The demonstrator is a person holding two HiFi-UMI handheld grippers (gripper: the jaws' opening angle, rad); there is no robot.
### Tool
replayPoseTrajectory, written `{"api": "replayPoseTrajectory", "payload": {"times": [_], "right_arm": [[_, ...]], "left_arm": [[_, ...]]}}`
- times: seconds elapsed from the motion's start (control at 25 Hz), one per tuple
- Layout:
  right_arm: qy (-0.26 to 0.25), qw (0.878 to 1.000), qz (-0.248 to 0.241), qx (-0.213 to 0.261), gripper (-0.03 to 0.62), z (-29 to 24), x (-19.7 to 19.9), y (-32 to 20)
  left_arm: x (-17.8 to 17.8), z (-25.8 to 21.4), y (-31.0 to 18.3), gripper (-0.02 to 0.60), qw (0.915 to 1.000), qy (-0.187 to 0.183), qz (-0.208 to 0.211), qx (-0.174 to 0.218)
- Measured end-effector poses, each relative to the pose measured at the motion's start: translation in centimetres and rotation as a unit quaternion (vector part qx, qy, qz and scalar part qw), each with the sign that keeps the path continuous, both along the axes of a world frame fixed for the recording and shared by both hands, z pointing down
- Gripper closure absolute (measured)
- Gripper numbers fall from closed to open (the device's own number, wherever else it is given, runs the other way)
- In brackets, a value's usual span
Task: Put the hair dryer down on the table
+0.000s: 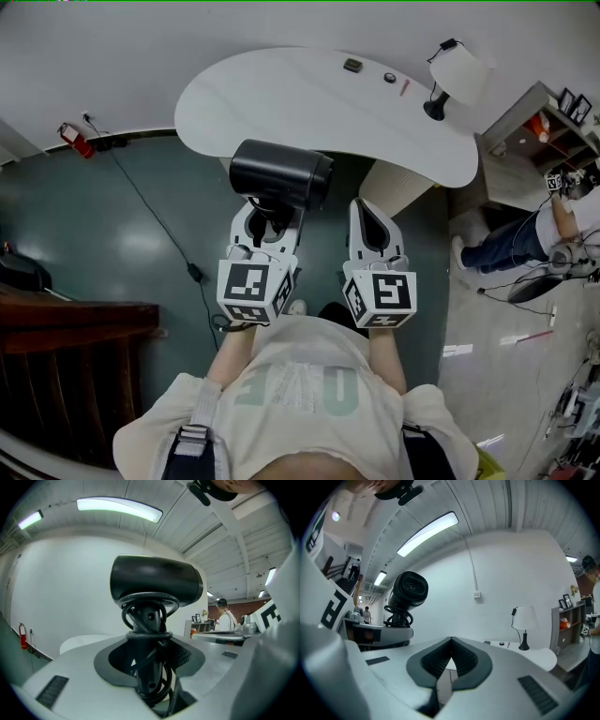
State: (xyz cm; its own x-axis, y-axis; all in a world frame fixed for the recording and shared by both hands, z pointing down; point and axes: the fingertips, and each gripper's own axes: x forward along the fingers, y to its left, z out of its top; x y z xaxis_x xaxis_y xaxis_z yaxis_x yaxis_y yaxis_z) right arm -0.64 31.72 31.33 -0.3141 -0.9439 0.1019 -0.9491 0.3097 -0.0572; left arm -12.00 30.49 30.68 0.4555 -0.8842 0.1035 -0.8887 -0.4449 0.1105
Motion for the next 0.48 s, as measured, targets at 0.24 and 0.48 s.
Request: {"api": "replayPoseTrajectory", "payload": {"times": [0.24,0.48], "right_arm": [[-0.006,1.000,0.022,-0.007,0.589,1.2,0.9,-1.6],[-0.020,0.999,0.030,0.011,0.591,1.1,3.3,-6.3]], "left_arm": [[-0.3,-0.5,-2.8,0.396,0.9996,0.022,0.011,0.013],[2.0,-0.4,-7.6,0.396,0.9996,0.014,0.013,0.022]]}}
